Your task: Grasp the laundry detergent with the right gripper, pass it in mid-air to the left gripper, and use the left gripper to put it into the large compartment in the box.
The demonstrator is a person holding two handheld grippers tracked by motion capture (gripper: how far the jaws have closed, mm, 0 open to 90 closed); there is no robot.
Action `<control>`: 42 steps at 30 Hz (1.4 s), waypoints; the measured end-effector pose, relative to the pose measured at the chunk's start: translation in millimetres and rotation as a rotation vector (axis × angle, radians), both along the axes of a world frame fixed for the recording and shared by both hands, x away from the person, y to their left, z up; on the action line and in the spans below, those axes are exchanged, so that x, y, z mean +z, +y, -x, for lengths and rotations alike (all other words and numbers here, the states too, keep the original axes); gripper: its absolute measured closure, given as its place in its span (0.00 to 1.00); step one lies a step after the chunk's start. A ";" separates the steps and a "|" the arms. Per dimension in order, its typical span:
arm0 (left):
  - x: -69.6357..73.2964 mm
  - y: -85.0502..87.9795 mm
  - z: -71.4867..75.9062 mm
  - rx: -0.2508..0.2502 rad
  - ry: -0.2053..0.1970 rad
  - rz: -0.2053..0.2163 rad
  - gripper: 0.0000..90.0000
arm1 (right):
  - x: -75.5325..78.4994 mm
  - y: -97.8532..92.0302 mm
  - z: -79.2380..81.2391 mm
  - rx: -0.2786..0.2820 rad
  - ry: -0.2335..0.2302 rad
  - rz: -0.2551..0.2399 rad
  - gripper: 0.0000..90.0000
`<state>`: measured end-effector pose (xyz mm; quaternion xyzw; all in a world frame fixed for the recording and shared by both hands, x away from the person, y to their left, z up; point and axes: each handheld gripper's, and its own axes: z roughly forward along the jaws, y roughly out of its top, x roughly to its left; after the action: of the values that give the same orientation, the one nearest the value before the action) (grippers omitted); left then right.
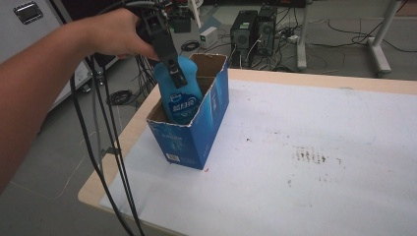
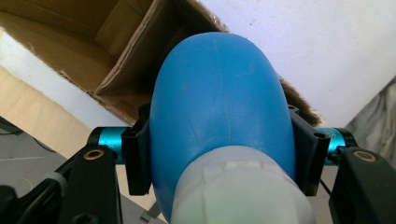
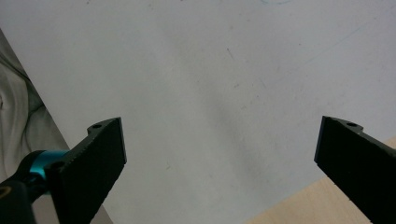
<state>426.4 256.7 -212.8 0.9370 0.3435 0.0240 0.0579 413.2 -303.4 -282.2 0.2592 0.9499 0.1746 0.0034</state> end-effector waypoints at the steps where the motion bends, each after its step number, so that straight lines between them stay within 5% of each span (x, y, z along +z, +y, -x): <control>1: -3.9 -0.1 -0.3 -0.003 0.000 -0.002 0.42 | -0.6 -0.3 -0.2 0.000 0.000 0.000 0.02; 20: -59.0 -1.0 -3.6 -0.010 0.025 -0.022 0.42 | -8.6 -0.3 0.4 -0.004 0.006 0.000 0.02; 27: -68.8 -1.7 -5.0 -0.015 0.032 -0.029 0.42 | -9.6 -1.4 0.8 -0.007 0.004 0.002 0.02; 40: -69.8 -0.7 -11.0 0.017 0.026 0.021 0.39 | -11.6 -2.2 2.8 -0.001 -0.002 -0.006 0.02; 42: -66.6 0.9 -12.2 0.026 0.020 0.054 0.37 | -11.8 -1.3 3.1 -0.005 0.001 -0.005 0.02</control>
<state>438.6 257.6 -279.4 0.9308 0.3569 0.0062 0.0793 410.0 -304.7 -294.0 0.2617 0.9488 0.1768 0.0029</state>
